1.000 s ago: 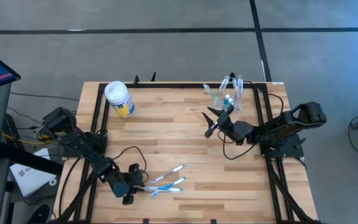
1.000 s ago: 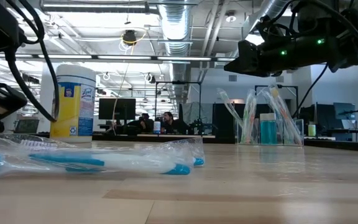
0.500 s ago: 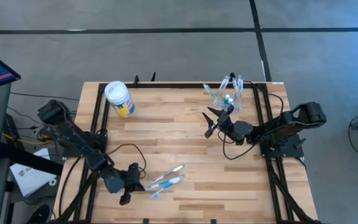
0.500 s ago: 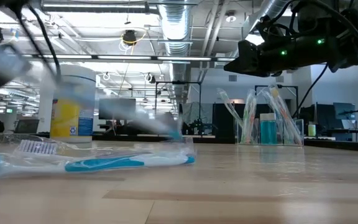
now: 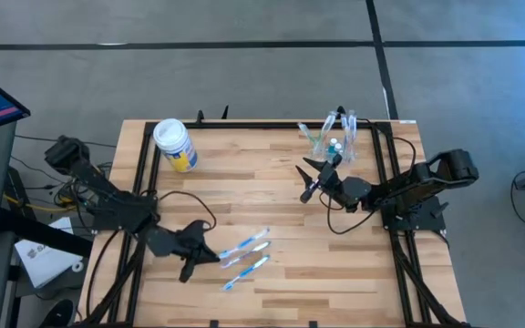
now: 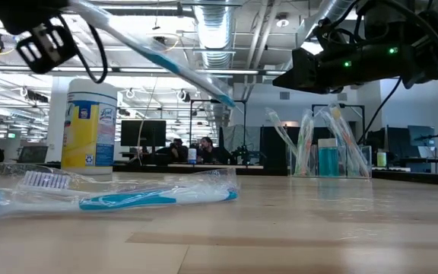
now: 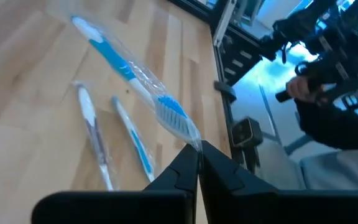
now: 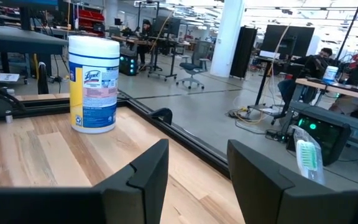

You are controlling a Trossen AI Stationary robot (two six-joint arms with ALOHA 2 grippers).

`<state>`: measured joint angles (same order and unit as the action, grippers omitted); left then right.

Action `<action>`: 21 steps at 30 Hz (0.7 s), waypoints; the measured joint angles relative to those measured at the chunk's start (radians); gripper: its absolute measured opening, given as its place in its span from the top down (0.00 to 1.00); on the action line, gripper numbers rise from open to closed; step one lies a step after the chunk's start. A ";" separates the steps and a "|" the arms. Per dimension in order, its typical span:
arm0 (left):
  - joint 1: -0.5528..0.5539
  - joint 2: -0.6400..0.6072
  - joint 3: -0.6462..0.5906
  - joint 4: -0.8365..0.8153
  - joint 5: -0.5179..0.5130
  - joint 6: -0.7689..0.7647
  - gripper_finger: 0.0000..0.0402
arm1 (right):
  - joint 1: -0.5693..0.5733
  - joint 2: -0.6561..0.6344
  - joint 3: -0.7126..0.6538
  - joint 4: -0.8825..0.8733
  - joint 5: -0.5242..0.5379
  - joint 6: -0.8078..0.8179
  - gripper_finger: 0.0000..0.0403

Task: Pick & Place toothbrushing station
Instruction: Put the top blue toothbrush into the left transparent organizer

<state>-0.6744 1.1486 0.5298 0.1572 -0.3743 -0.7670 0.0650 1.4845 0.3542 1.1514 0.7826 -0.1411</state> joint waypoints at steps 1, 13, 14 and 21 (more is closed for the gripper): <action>0.018 -0.002 0.001 0.001 0.011 0.000 1.00 | 0.000 0.000 0.000 0.000 0.000 0.000 0.62; 0.304 -0.002 0.084 0.000 0.216 0.009 1.00 | 0.031 0.000 0.089 -0.163 -0.160 -0.091 0.62; 0.333 -0.002 0.085 -0.003 0.240 0.009 1.00 | 0.040 0.000 0.110 -0.207 -0.160 -0.102 0.62; 0.484 -0.002 0.085 -0.006 0.387 -0.001 1.00 | 0.109 0.001 0.261 -0.446 -0.160 -0.130 0.62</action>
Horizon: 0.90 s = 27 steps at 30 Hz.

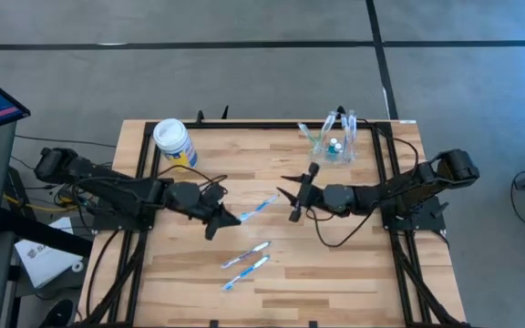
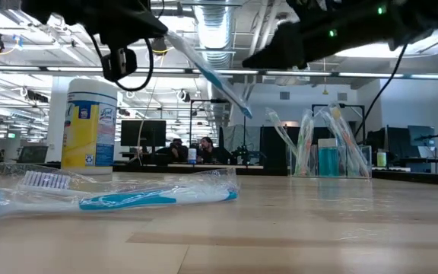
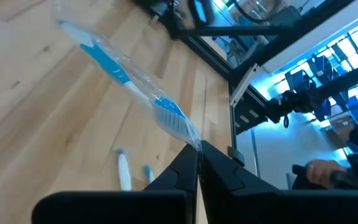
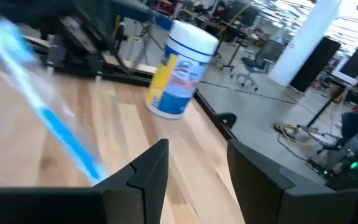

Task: Pick & Place toothbrushing station
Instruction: Put the top blue toothbrush into the left transparent organizer

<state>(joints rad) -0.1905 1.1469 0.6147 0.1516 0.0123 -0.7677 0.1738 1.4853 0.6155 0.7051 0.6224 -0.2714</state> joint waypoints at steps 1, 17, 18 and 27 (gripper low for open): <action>0.013 0.000 0.000 0.000 0.012 0.000 1.00 | 0.009 0.000 0.020 -0.027 0.000 -0.002 0.62; 0.074 0.000 0.001 0.023 0.047 -0.024 1.00 | 0.118 0.008 0.171 -0.255 -0.024 -0.028 0.62; 0.074 0.000 0.001 0.027 0.047 -0.024 1.00 | 0.121 0.013 0.171 -0.256 -0.024 -0.028 0.62; 0.074 0.000 0.001 0.045 0.053 -0.024 1.00 | 0.131 0.187 0.287 -0.267 0.032 -0.155 0.62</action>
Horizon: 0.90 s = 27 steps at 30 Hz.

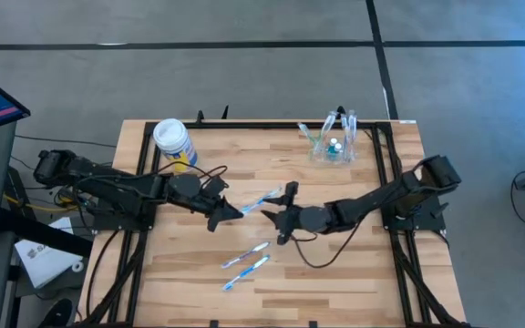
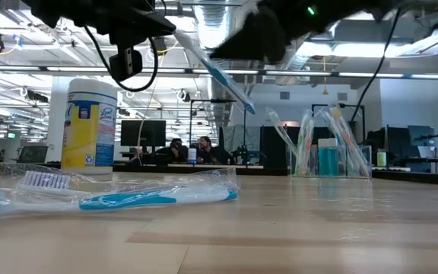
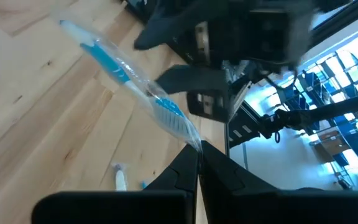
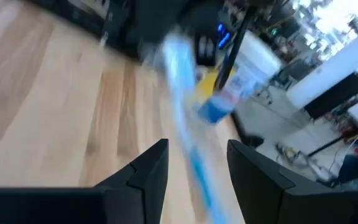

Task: Pick & Place toothbrushing station
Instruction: Put the top blue toothbrush into the left transparent organizer

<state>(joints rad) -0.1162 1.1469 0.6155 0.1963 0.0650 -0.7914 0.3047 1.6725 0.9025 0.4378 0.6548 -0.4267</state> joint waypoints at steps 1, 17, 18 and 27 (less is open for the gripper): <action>0.000 0.000 0.000 0.002 0.006 0.000 1.00 | 0.003 0.014 0.023 0.010 -0.001 -0.013 0.62; 0.000 0.000 0.000 0.003 0.012 0.006 1.00 | 0.009 0.187 0.243 -0.145 0.060 -0.072 0.66; 0.000 0.000 0.000 0.003 0.012 0.007 1.00 | 0.009 0.189 0.246 -0.148 0.061 -0.071 0.68; 0.000 0.000 0.000 0.001 0.022 0.008 1.00 | 0.009 0.193 0.247 -0.157 0.061 -0.070 0.96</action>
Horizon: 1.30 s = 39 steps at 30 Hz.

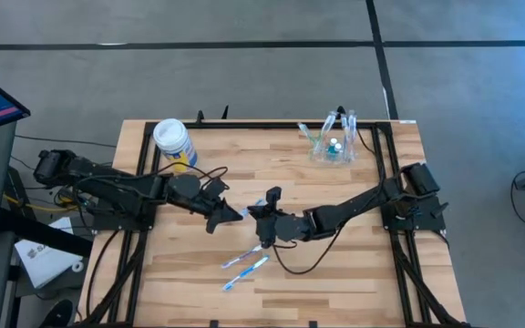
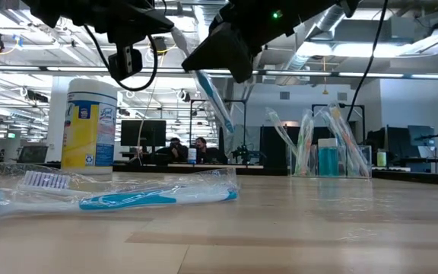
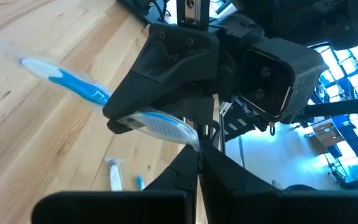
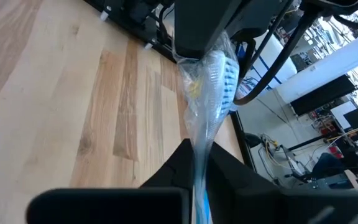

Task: Pick & Place toothbrushing station
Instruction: Put the top blue toothbrush into the left transparent organizer

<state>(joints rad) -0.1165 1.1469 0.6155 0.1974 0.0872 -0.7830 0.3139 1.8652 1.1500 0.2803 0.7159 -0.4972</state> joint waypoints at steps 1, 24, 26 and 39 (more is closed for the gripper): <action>0.000 0.000 0.000 0.000 0.000 0.000 1.00 | 0.000 0.000 0.000 -0.001 0.000 0.000 0.97; -0.002 -0.041 0.001 0.011 0.000 0.150 0.82 | -0.041 -0.090 -0.034 -0.129 -0.064 0.214 0.99; -0.002 -0.062 0.001 0.011 0.000 0.171 0.81 | -0.049 -0.105 -0.056 -0.102 -0.065 0.219 0.99; -0.054 -0.094 0.000 0.013 -0.055 0.254 0.80 | -0.140 -0.304 -0.348 0.247 -0.059 0.295 0.99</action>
<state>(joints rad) -0.1701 1.0531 0.6155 0.2105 0.0318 -0.5286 0.1738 1.5615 0.8023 0.5272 0.6569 -0.2018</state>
